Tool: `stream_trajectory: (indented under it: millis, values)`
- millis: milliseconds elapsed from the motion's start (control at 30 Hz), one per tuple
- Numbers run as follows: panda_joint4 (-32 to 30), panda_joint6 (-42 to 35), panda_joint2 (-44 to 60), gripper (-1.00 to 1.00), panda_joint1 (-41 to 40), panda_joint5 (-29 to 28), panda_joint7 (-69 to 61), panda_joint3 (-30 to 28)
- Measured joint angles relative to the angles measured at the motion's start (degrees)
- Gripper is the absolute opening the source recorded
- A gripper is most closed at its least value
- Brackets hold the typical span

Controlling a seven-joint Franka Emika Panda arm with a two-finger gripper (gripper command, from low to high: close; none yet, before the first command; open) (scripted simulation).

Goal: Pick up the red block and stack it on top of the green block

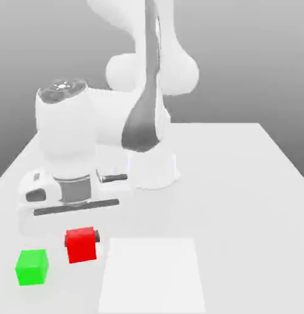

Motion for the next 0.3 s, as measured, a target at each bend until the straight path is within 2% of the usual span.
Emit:
stream_trajectory:
  millis: [67, 167, 200, 300]
  values:
    - [1.3, 1.0, 2.3, -1.0, -2.4, 1.7, -3.0, -0.9]
    - [1.9, 5.7, 7.9, -1.0, -4.4, 5.2, -6.0, 0.7]
    - [2.0, 7.1, 9.5, 1.0, -4.9, 6.2, -6.8, 1.4]
    - [2.0, 7.1, 9.5, 1.0, -4.9, 6.2, -6.8, 1.4]
